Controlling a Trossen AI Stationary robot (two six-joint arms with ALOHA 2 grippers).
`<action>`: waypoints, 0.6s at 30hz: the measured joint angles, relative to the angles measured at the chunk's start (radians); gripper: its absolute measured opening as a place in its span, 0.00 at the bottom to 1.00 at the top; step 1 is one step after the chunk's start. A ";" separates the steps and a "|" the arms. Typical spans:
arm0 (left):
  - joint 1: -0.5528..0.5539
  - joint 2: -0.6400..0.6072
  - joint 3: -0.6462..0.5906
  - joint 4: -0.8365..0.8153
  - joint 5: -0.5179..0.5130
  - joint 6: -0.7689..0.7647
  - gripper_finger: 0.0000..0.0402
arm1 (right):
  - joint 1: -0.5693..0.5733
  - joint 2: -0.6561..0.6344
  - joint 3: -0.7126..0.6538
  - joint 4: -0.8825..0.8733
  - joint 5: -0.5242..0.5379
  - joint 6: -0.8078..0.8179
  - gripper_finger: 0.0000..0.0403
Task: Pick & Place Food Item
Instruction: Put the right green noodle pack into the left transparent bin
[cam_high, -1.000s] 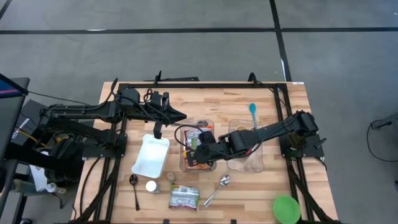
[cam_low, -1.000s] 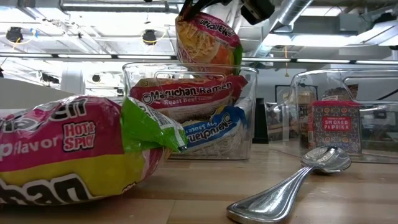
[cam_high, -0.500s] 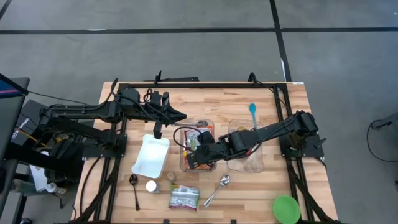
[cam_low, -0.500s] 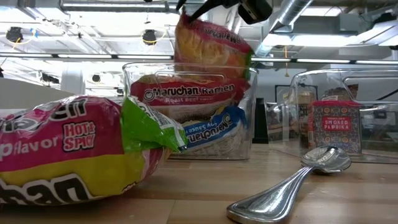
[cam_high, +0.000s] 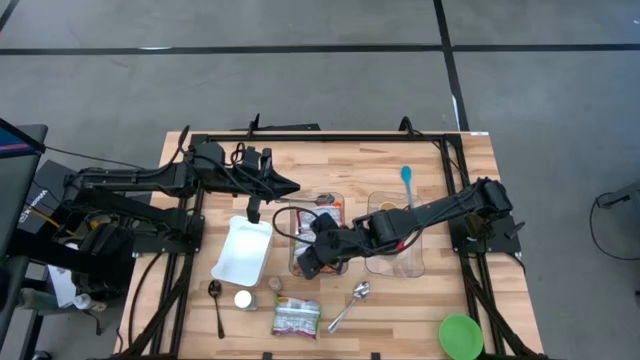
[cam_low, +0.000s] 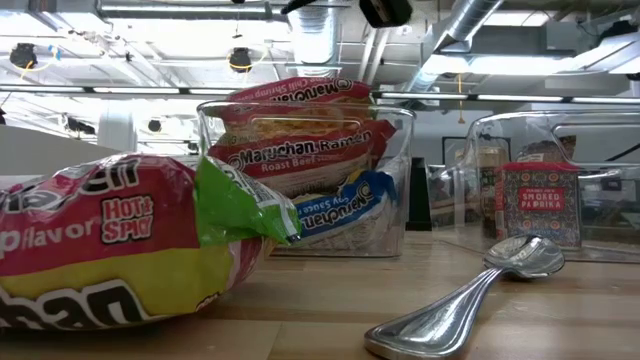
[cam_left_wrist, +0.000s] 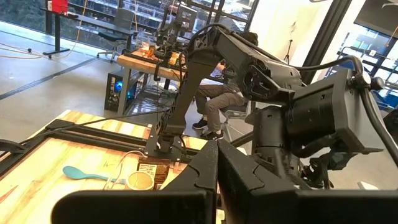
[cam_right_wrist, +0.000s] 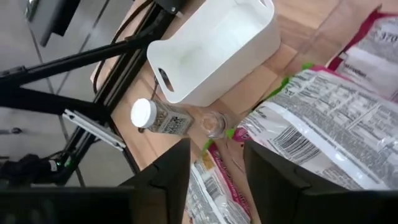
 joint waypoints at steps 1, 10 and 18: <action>0.000 0.000 0.000 0.000 0.000 0.000 0.00 | 0.000 0.000 0.000 -0.001 0.001 -0.021 0.32; 0.000 0.000 0.000 0.000 0.000 0.000 0.00 | 0.004 0.000 0.000 -0.121 0.052 -0.099 0.02; 0.000 0.000 0.000 0.000 0.000 0.000 0.00 | 0.039 0.032 0.000 -0.219 0.120 -0.122 0.01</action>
